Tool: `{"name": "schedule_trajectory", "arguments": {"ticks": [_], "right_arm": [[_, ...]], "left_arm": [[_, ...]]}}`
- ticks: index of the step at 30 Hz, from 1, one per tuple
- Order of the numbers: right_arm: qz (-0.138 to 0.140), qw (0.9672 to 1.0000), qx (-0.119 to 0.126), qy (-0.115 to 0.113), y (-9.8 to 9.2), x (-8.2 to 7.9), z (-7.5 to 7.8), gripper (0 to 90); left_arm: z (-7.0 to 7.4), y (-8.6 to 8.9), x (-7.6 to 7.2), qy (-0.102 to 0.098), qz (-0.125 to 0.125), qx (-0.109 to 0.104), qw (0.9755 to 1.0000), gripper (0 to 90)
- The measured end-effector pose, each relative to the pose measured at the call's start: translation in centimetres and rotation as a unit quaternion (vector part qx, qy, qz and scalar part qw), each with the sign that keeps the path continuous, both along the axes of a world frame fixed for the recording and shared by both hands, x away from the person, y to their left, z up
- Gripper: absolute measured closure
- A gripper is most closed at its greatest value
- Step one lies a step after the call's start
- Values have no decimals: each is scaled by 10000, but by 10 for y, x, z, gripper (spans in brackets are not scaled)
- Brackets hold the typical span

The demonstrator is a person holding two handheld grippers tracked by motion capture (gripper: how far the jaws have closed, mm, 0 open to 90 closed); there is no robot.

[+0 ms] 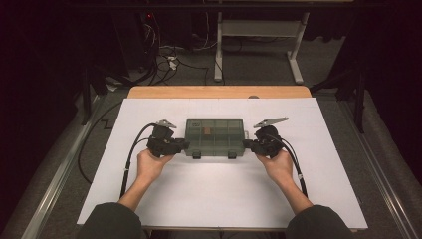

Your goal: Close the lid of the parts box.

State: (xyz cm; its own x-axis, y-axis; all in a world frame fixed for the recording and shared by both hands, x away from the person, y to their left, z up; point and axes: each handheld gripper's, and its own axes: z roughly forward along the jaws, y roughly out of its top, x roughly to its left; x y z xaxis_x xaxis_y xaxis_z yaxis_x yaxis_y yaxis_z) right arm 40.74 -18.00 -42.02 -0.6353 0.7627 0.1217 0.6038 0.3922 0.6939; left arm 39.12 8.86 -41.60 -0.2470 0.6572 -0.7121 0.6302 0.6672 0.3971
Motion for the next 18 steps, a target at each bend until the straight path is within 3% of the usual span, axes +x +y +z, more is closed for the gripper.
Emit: {"name": "schedule_trajectory", "arguments": {"ticks": [3, 4, 5, 6, 10, 11, 13, 18], "right_arm": [[-6, 10000, 25, 1, 0, 0, -1, 880], [-5, 10000, 37, -1, -1, -1, -1, 870], [-16, 10000, 54, -6, -1, -1, 0, 856], [-14, 10000, 83, -28, -2, -1, 1, 847], [-19, 9999, 142, -51, -5, -4, 4, 805], [-26, 9999, 145, -66, -6, -5, 4, 790], [-29, 9998, 172, -98, -7, -6, 3, 765], [-54, 9997, 177, -182, -11, -11, 4, 682]], "left_arm": [[-2, 1, -1, -32, -52, 43, 10000, 684], [-1, 0, -2, 5, 79, -22, 10000, 683], [0, 2, -3, -75, -25, -1, 10000, 675], [3, 2, -4, -69, 89, -126, 9999, 654], [11, 5, -9, -251, 99, -251, 9993, 585], [11, 7, -10, -360, 6, -191, 9992, 570], [15, 8, -13, -341, 102, -269, 9990, 548], [16, 14, -18, -520, 106, -251, 9983, 502]]}}
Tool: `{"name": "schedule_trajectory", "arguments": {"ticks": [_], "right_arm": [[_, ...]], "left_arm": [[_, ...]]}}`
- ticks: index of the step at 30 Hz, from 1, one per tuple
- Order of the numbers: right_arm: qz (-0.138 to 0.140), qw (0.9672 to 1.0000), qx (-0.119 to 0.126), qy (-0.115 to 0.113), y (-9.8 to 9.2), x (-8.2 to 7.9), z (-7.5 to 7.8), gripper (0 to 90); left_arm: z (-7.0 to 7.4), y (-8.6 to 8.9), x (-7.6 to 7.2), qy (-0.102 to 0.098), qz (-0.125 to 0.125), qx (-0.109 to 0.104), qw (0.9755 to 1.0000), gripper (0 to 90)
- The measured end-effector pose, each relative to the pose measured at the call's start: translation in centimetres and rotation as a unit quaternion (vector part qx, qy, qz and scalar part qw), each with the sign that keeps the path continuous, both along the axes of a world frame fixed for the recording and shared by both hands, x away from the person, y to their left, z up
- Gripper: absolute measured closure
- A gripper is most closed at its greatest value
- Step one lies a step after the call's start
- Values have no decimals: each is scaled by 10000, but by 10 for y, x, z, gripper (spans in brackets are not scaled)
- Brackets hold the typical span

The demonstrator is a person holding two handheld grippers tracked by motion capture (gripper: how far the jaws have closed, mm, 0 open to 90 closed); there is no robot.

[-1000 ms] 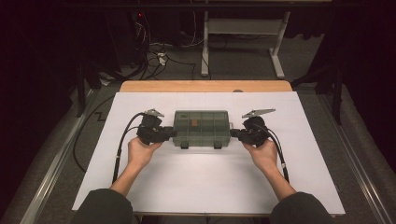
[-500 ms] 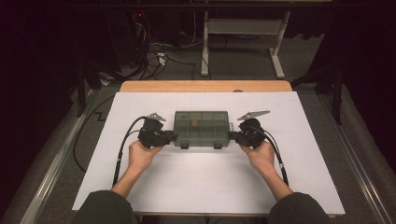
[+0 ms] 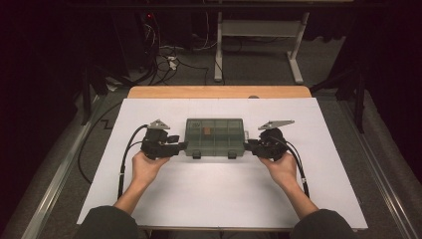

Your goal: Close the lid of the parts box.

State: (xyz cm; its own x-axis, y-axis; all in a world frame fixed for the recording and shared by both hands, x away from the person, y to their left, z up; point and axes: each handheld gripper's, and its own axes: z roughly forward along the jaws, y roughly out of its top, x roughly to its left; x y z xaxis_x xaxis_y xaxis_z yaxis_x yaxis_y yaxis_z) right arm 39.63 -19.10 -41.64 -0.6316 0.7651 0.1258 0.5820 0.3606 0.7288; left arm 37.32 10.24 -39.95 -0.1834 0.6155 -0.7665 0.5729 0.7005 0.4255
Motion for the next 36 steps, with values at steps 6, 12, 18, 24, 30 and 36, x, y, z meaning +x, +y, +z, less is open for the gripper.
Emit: {"name": "schedule_trajectory", "arguments": {"ticks": [6, 12, 18, 24, 30, 36], "right_arm": [[-63, 9998, 131, -161, -10, -7, 4, 607], [-113, 9996, 85, -262, -19, -12, 2, 565], [-155, 9992, 141, -327, -27, -17, 0, 524], [-179, 9992, 123, -343, -33, -21, -1, 508], [-170, 9991, 102, -384, -36, -25, -2, 494], [-168, 9988, 119, -433, -40, -29, -2, 476]], "left_arm": [[-2, 7, -7, -157, 47, -58, 9998, 467], [-3, 13, -12, -255, 117, -79, 9996, 448], [-5, 18, -17, -242, 221, -173, 9993, 435], [-8, 26, -23, -344, 236, -163, 9990, 429], [-9, 32, -27, -394, 262, -185, 9987, 425], [-10, 37, -33, -404, 304, -259, 9984, 420]]}}
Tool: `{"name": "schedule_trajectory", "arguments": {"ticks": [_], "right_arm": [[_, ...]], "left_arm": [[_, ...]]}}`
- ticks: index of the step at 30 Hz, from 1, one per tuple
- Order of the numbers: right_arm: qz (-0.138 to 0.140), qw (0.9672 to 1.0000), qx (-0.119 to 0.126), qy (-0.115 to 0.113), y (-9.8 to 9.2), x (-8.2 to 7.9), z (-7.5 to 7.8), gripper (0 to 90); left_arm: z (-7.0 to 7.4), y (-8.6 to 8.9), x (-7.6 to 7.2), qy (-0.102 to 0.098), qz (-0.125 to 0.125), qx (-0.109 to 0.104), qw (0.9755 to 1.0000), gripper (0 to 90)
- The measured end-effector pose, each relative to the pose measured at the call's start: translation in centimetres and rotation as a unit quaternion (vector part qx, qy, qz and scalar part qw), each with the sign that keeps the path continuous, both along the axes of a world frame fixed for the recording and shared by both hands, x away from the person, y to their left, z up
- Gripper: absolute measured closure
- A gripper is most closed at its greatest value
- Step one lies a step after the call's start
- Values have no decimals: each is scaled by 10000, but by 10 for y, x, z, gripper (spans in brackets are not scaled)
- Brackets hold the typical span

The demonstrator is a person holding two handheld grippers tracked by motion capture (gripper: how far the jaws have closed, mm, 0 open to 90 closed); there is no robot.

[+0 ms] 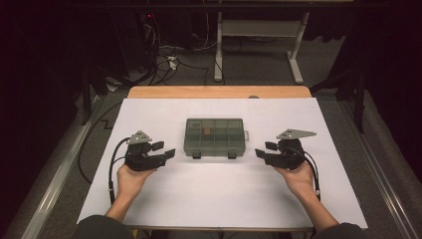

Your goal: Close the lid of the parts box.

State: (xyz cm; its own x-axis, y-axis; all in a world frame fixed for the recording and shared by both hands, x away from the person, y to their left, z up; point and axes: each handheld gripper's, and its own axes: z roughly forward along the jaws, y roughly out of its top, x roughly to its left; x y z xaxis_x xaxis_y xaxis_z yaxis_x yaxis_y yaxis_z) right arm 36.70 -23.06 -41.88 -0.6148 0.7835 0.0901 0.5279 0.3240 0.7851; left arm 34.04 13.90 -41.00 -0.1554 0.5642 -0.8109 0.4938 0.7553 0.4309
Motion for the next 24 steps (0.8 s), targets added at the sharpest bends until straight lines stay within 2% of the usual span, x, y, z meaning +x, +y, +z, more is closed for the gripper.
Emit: {"name": "schedule_trajectory", "arguments": {"ticks": [2, 3, 10, 15, 16, 19, 20, 21, 22, 24], "right_arm": [[2, 10000, -10, -14, -1, -2, 0, 472], [3, 10000, -8, -26, -2, -3, 0, 469], [-51, 10000, 43, -41, -9, -9, -4, 452], [-53, 10000, 26, -57, -13, -13, -6, 445], [-59, 10000, 28, -69, -14, -14, -7, 443], [-74, 9999, 62, -77, -18, -16, -7, 435], [-72, 9999, 67, -92, -18, -17, -7, 434], [-74, 9999, 72, -106, -19, -18, -6, 430], [-77, 9999, 61, -132, -20, -19, -7, 422], [-95, 9998, 56, -156, -23, -21, -7, 417]], "left_arm": [[-2, 2, -1, -63, -28, 52, 10000, 419], [-2, 3, -2, -29, 48, -11, 10000, 418], [-3, 9, -9, -104, 57, -69, 9999, 414], [-3, 13, -13, -103, 176, -139, 9997, 413], [-4, 15, -13, -156, 121, -108, 9997, 413], [-3, 16, -16, -102, 220, -209, 9995, 409], [-4, 17, -17, -183, 161, -146, 9996, 408], [-3, 17, -18, -120, 206, -216, 9995, 405], [-4, 19, -18, -160, 156, -189, 9996, 404], [-2, 21, -20, -139, 194, -269, 9994, 403]]}}
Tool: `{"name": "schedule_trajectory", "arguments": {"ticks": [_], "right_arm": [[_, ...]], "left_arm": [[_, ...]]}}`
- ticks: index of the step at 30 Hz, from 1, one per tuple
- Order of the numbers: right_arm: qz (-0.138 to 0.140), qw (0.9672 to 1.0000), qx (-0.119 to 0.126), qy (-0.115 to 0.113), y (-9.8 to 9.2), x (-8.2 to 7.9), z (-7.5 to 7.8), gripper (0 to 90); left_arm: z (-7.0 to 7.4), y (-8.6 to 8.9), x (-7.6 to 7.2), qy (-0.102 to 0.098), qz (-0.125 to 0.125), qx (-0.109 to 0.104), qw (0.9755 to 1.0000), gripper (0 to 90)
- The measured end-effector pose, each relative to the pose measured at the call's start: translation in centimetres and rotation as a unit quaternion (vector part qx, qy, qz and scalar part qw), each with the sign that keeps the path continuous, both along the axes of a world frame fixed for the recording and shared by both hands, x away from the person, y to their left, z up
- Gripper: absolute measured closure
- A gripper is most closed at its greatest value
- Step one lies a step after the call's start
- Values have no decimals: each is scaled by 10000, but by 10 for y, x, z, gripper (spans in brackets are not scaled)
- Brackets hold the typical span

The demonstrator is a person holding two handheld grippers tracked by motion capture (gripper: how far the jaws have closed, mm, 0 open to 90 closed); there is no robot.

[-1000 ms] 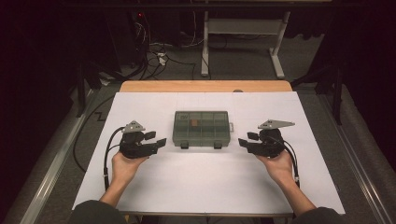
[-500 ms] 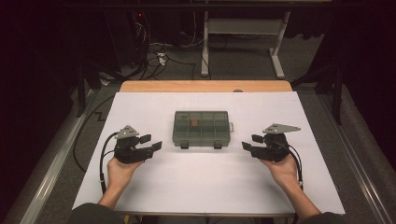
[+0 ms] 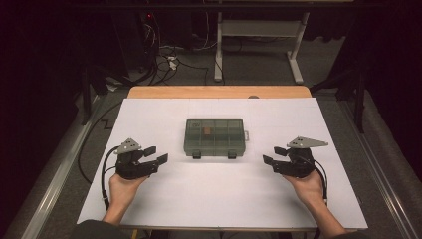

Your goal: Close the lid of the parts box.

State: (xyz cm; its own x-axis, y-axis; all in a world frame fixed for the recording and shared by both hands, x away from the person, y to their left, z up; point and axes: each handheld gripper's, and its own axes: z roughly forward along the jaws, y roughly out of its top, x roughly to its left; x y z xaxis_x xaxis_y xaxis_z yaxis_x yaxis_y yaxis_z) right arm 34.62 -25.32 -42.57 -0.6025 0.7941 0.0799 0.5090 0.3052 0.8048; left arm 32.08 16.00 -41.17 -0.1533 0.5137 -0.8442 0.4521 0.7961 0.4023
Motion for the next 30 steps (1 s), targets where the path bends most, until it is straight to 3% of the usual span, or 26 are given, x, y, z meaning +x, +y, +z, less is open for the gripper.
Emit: {"name": "schedule_trajectory", "arguments": {"ticks": [9, 14, 15, 19, 25, 30], "right_arm": [[-61, 9999, 143, -6, -14, -10, -2, 400], [-113, 9997, 180, -72, -23, -14, -3, 400], [-138, 9997, 192, -82, -24, -15, -3, 400], [-174, 9996, 204, -120, -29, -20, -4, 397], [-220, 9993, 229, -189, -33, -26, -5, 395], [-289, 9990, 297, -178, -38, -30, -9, 394]], "left_arm": [[-2, 5, -11, -26, 31, 1, 10000, 398], [-3, 10, -13, -144, 35, 49, 9999, 396], [-2, 9, -13, -48, 135, -52, 9999, 395], [-5, 12, -16, -124, 85, 66, 9999, 394], [-5, 15, -20, -88, 224, -46, 9997, 392], [-7, 19, -24, -136, 257, -18, 9996, 389]]}}
